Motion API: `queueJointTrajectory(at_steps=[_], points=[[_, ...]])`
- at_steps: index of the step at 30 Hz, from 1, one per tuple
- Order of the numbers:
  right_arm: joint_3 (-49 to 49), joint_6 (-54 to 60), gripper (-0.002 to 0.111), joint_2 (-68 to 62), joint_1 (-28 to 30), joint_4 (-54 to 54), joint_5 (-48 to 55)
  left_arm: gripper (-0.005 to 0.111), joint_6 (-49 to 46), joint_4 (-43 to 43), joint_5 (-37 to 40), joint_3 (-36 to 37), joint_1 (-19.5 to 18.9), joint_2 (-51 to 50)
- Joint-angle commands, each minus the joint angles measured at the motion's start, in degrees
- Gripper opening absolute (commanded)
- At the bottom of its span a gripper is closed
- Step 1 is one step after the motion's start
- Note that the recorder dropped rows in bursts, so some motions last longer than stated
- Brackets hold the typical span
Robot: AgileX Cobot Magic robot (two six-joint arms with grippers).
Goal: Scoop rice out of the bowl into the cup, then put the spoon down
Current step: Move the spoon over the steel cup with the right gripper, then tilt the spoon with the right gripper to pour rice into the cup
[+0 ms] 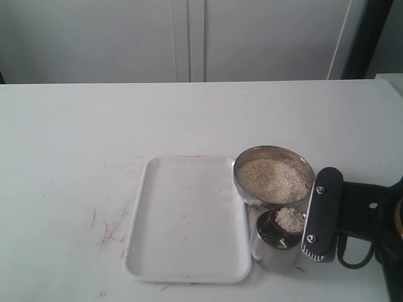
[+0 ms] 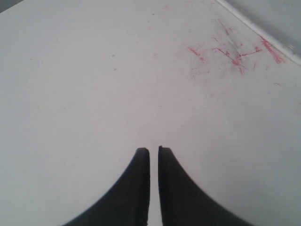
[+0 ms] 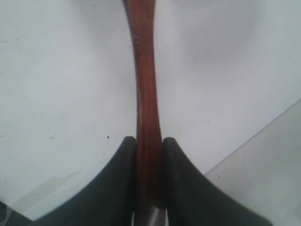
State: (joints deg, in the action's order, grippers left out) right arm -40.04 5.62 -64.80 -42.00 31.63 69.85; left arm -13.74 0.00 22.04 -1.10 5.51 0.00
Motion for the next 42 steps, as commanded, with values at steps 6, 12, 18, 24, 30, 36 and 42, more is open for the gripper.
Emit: queueJointTrajectory(at_steps=[6, 12, 18, 24, 30, 36, 42], points=[[0.25, 3.38, 0.0, -2.97, -0.22, 4.56, 0.12, 0.014, 0.27, 0.32, 2.85, 0.52, 0.4, 0.0], [0.14, 3.25, 0.0, -6.56, -0.22, 8.24, 0.12, 0.014, 0.27, 0.32, 2.85, 0.52, 0.4, 0.0], [0.14, 3.25, 0.0, -6.73, -0.22, 9.98, 0.12, 0.014, 0.27, 0.32, 2.85, 0.52, 0.4, 0.0], [0.14, 5.17, 0.0, -6.73, -0.22, 13.3, 0.12, 0.014, 0.27, 0.32, 2.85, 0.52, 0.4, 0.0], [0.14, 8.13, 0.0, -6.73, -0.22, 16.29, 0.12, 0.014, 0.27, 0.32, 2.85, 0.52, 0.4, 0.0], [0.14, 10.17, 0.0, -6.73, -0.22, 19.78, 0.12, 0.014, 0.27, 0.32, 2.85, 0.52, 0.4, 0.0], [0.14, 12.82, 0.0, -6.73, -0.22, 21.13, 0.12, 0.014, 0.27, 0.32, 2.85, 0.52, 0.4, 0.0]])
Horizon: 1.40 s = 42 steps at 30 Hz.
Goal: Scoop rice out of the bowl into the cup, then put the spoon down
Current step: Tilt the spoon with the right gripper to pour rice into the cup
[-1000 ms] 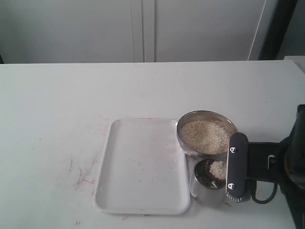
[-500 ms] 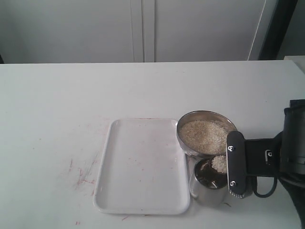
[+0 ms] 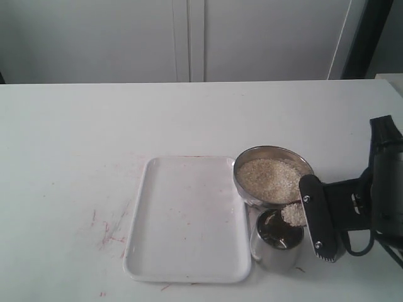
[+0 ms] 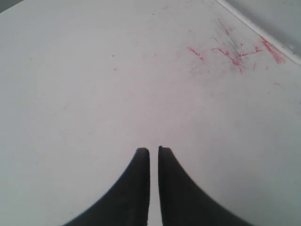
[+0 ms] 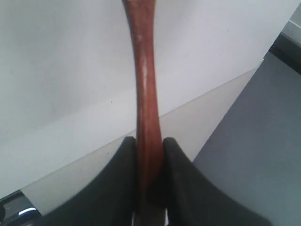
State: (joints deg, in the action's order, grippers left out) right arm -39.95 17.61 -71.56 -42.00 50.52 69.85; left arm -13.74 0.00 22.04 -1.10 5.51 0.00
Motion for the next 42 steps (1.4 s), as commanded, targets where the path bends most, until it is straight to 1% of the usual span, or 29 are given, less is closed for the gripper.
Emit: queueJointTrajectory(at_steps=[1, 8, 23, 42], points=[[0.04, 1.85, 0.0, 0.04, -0.22, 3.4, 0.12, 0.014, 0.27, 0.32, 2.85, 0.52, 0.4, 0.0], [0.04, 3.68, 0.0, 0.04, -3.54, 7.55, 0.12, 0.014, 0.27, 0.32, 2.85, 0.52, 0.4, 0.0], [0.04, 9.65, 0.0, 0.04, -3.65, 14.81, 0.12, 0.014, 0.27, 0.32, 2.85, 0.52, 0.4, 0.0], [0.04, 10.9, 0.0, 0.04, -4.9, 15.08, 0.12, 0.014, 0.27, 0.32, 2.85, 0.52, 0.4, 0.0]])
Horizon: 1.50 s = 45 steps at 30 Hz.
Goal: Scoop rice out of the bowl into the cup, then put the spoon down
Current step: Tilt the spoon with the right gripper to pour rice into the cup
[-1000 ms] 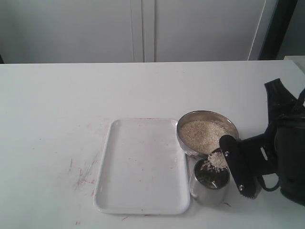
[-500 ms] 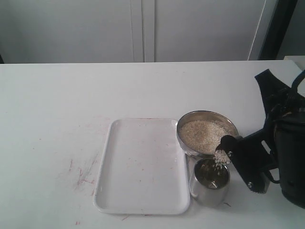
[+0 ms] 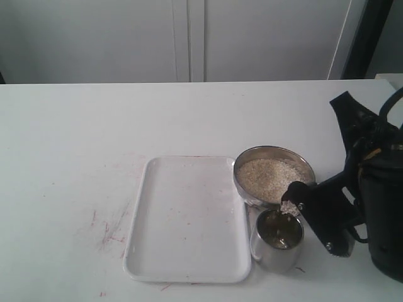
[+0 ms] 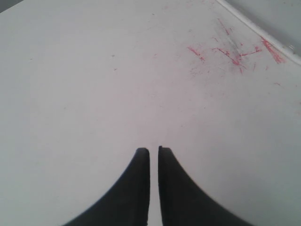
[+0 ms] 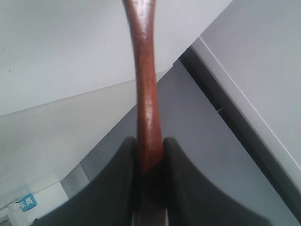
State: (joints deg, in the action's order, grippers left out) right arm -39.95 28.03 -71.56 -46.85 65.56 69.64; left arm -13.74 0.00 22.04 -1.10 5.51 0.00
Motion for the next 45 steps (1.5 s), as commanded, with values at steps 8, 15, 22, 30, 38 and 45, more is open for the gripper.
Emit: queueJointTrajectory(at_steps=[8, 15, 22, 30, 38, 45], points=[[0.04, 0.6, 0.0, 0.04, -0.05, 3.06, 0.32, 0.014, 0.27, 0.32, 2.85, 0.52, 0.4, 0.0], [0.04, 0.71, 0.0, 0.04, -0.05, 5.06, 0.32, 0.014, 0.27, 0.32, 2.85, 0.52, 0.4, 0.0], [0.04, 0.37, 0.0, 0.04, -0.05, 3.62, 0.32, 0.014, 0.27, 0.32, 2.85, 0.52, 0.4, 0.0], [1.55, 0.31, 0.0, 0.04, -3.26, 1.16, 0.32, 0.014, 0.27, 0.32, 2.85, 0.52, 0.4, 0.0], [2.0, -0.36, 0.0, 0.04, -3.39, 5.19, 0.32, 0.014, 0.27, 0.32, 2.85, 0.52, 0.4, 0.0], [2.0, -1.36, 0.0, 0.04, -3.39, 6.83, 0.32, 0.014, 0.27, 0.32, 2.85, 0.52, 0.4, 0.0]])
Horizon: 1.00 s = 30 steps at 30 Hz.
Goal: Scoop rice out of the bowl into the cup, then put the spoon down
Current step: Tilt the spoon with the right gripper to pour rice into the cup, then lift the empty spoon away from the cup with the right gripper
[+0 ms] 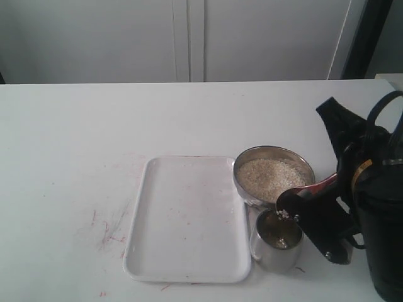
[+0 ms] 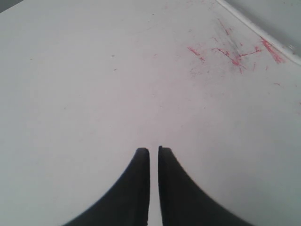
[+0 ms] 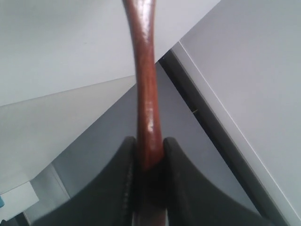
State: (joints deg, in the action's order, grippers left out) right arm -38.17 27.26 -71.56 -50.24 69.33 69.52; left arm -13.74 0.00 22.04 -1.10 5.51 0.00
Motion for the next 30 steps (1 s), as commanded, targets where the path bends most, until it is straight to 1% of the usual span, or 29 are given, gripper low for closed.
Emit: queueJointTrajectory(at_steps=[1, 5, 7, 10, 13, 16, 19, 22, 28, 30], points=[[0.23, -0.59, 0.0, 0.04, 0.0, 2.36, 0.44, 0.014, 0.27, 0.32, 2.85, 0.52, 0.4, 0.0], [0.23, -2.05, 0.0, 0.15, 0.0, 3.04, 0.44, 0.014, 0.27, 0.32, 2.85, 0.52, 0.4, 0.0], [0.23, -1.41, 0.0, 0.15, 0.0, 0.9, 0.44, 0.014, 0.27, 0.32, 2.85, 0.52, 0.4, 0.0], [0.23, -2.41, 0.0, 0.15, 0.0, 3.5, 0.44, 0.014, 0.27, 0.32, 2.85, 0.52, 0.4, 0.0], [0.23, -2.46, 0.0, 0.15, 0.0, 1.74, 0.44, 0.014, 0.27, 0.32, 2.85, 0.52, 0.4, 0.0], [0.23, -3.0, 0.0, 0.15, 0.0, 3.92, 0.44, 0.014, 0.27, 0.32, 2.85, 0.52, 0.4, 0.0], [0.23, -3.27, 0.0, 0.15, 0.0, 1.62, 0.44, 0.014, 0.27, 0.32, 2.85, 0.52, 0.4, 0.0], [0.23, -3.27, 0.0, 0.15, 0.0, 1.59, 0.44, 0.014, 0.27, 0.32, 2.85, 0.52, 0.4, 0.0], [0.23, -5.93, 0.0, 0.15, 0.0, 0.97, 0.44, 0.014, 0.27, 0.32, 2.85, 0.52, 0.4, 0.0], [0.23, -11.11, 0.0, 0.15, 0.0, 0.97, 0.44, 0.014, 0.27, 0.32, 2.85, 0.52, 0.4, 0.0]])
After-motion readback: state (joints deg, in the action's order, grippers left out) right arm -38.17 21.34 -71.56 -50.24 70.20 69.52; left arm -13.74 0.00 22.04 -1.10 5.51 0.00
